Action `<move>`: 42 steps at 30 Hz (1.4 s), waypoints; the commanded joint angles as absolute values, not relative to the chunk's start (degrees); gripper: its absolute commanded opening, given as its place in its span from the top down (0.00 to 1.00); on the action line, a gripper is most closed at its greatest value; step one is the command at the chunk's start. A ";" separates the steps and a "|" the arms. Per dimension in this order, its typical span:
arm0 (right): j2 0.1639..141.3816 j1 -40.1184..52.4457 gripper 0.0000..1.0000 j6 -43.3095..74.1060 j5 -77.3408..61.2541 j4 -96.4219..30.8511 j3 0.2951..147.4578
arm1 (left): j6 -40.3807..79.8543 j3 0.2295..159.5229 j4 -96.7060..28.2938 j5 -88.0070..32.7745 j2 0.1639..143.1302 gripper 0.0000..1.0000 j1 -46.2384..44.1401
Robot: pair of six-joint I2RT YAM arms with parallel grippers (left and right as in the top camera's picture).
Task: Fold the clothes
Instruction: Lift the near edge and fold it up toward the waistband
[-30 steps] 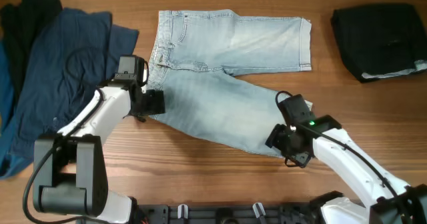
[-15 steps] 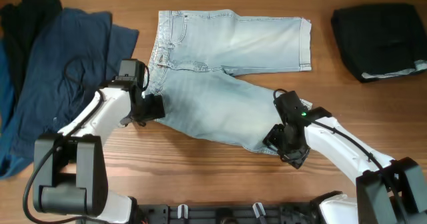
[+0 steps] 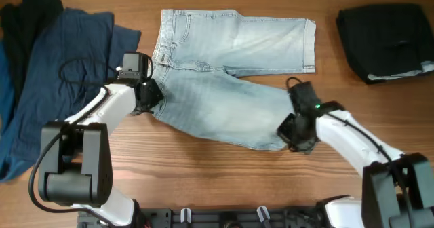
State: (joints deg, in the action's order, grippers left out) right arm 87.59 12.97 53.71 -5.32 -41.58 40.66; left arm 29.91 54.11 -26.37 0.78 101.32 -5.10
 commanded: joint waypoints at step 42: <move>92.20 1.43 0.96 29.65 -0.01 -0.27 52.12 | 30.92 51.75 6.66 8.01 88.20 0.96 -5.02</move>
State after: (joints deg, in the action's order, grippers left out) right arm 89.89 1.83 29.26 -3.09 -1.85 51.16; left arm 30.61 51.20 4.32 4.86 88.18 -5.34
